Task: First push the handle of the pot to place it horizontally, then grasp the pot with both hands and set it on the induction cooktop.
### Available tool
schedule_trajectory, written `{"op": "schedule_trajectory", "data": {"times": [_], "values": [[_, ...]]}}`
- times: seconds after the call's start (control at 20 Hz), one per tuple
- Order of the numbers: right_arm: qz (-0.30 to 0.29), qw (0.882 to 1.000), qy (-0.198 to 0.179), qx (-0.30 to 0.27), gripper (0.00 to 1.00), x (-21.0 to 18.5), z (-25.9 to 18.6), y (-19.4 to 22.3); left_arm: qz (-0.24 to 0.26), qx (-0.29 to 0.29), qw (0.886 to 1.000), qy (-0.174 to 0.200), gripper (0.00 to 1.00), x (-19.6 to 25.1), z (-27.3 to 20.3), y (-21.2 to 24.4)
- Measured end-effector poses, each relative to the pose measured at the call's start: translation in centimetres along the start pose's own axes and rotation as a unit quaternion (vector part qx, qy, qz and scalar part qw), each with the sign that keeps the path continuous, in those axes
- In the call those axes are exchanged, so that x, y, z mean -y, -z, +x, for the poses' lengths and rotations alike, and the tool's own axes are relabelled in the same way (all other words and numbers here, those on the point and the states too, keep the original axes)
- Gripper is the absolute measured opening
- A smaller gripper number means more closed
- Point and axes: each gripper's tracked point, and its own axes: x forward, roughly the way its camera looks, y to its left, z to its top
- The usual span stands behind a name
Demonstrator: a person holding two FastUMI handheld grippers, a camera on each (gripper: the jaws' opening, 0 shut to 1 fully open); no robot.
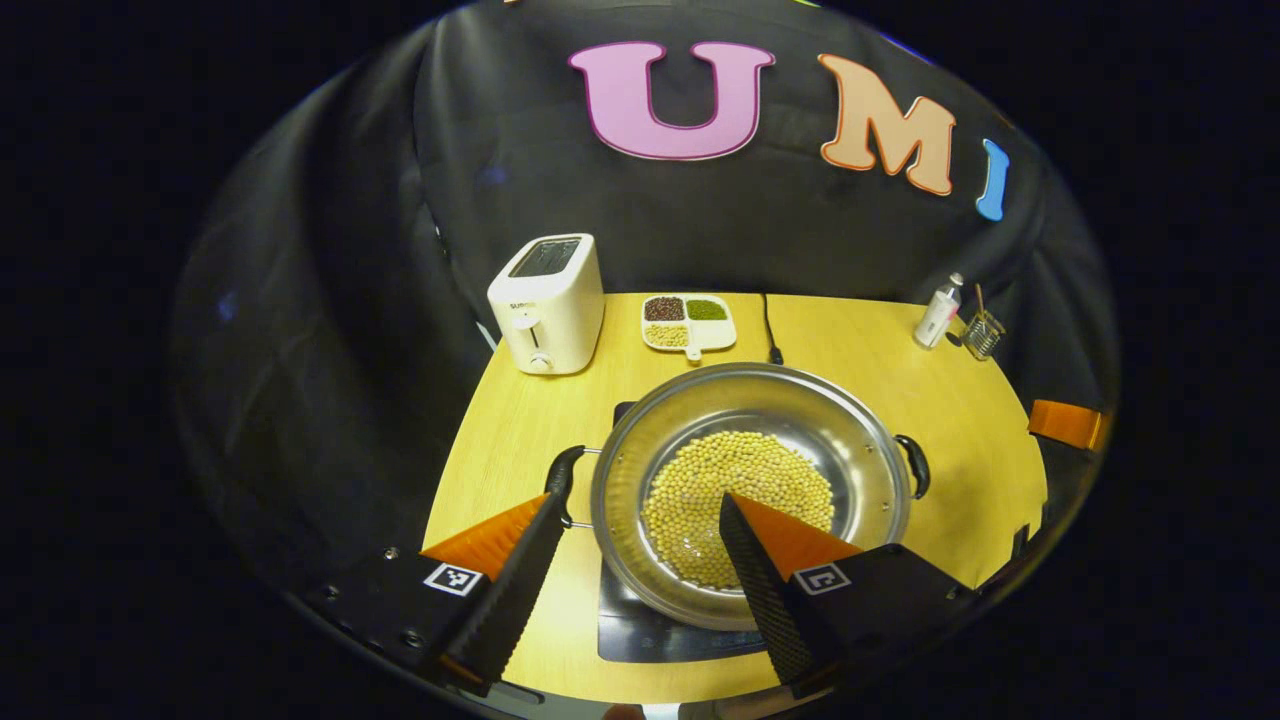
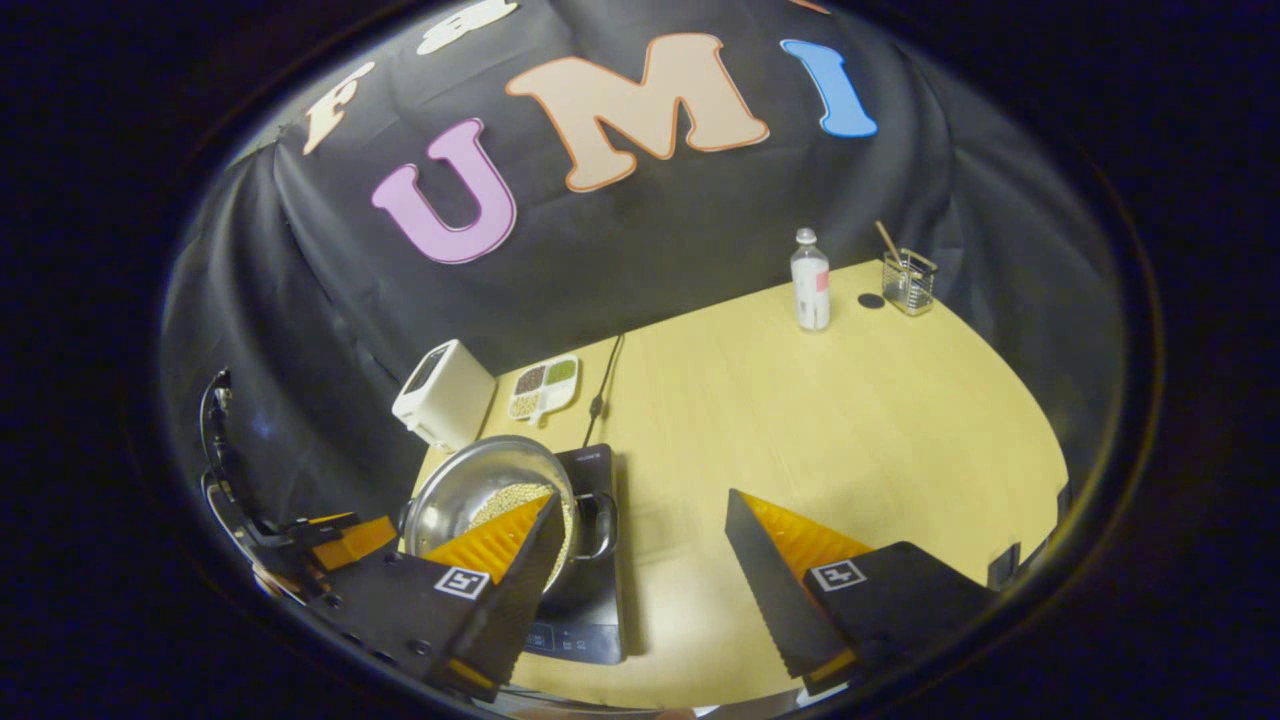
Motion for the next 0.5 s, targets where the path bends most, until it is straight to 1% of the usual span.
{"op": "schedule_trajectory", "data": {"times": [0.05, 0.1, 0.2, 0.3, 0.35, 0.4, 0.45, 0.5], "values": [[-0.005, 1.000, -0.006, 0.002, 0.92, 0.2, -0.5, -0.5, -0.003, 0.008, 1.000, 0.001, 0.97, 0.8, -0.6, -0.3], [-0.009, 1.000, -0.015, 0.003, 1.00, 0.3, -1.0, -0.7, -0.007, 0.016, 1.000, -0.002, 0.97, 1.5, -1.4, -0.5], [-0.019, 0.999, -0.036, 0.002, 1.00, 0.9, -2.2, -1.4, -0.012, 0.033, 0.999, -0.020, 0.97, 2.5, -3.0, -1.0], [-0.042, 0.998, -0.049, 0.004, 1.00, 2.4, -3.5, -2.4, -0.014, 0.053, 0.997, -0.046, 0.97, 3.7, -4.5, -1.7], [-0.050, 0.997, -0.056, 0.010, 0.92, 3.2, -4.2, -3.1, -0.017, 0.063, 0.996, -0.058, 0.96, 4.4, -5.6, -2.0], [-0.056, 0.996, -0.063, 0.015, 0.93, 3.8, -5.0, -3.8, -0.022, 0.073, 0.995, -0.067, 0.96, 5.1, -6.6, -2.4], [-0.061, 0.995, -0.070, 0.023, 1.00, 4.5, -5.9, -4.6, -0.025, 0.082, 0.994, -0.074, 0.96, 6.1, -7.6, -2.7], [-0.066, 0.994, -0.077, 0.033, 0.99, 5.3, -6.9, -5.4, -0.026, 0.093, 0.992, -0.082, 0.96, 6.9, -8.8, -3.1]]}}
